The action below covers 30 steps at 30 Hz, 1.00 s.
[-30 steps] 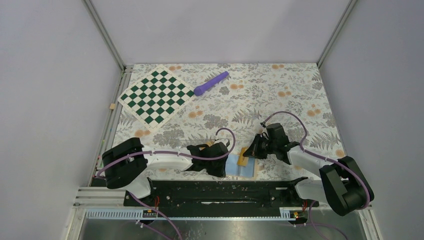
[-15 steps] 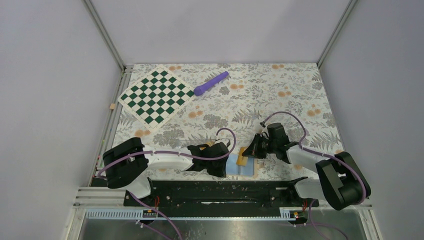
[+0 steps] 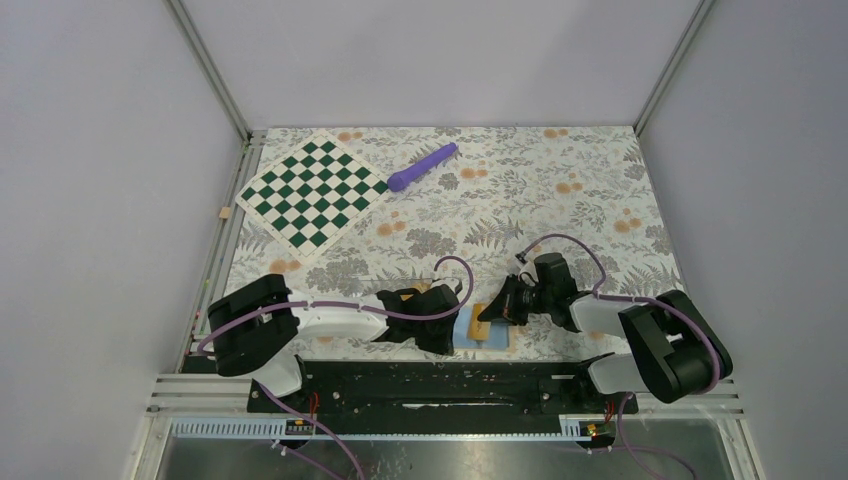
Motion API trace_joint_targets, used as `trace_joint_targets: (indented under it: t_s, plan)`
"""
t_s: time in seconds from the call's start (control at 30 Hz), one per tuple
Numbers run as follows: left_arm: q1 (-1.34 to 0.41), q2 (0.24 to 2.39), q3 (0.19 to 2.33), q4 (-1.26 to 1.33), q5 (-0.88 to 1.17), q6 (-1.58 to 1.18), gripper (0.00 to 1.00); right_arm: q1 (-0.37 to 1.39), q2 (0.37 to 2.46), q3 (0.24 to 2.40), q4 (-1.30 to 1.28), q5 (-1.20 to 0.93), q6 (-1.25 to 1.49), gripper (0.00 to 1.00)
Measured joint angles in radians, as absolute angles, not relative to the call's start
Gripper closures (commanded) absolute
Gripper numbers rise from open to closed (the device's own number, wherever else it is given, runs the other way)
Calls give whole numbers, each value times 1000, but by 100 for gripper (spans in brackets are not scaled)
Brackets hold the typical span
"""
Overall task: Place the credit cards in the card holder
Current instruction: Insert the credit card into the card holder.
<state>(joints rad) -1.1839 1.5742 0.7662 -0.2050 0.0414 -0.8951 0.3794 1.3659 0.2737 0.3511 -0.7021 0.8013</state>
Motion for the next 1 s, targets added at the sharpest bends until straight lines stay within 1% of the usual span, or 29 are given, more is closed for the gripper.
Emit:
trace_joint_targets:
  t_s: [0.4,0.73,0.87,1.0]
  plan:
    - [-1185,1581,767,-189,47,-896,93,379,1378,318,214,-728,710,100]
    - [-1185,1587,771,-187,52,-896,95,384,1470,395,142,-781,675,98]
    - [-1186,1588,772,-188,52,-895,95,386,1510,424,139,-807,669,93]
    - [-1187,1592,776,-189,53,-895,95,388,1528,443,122,-823,658,85]
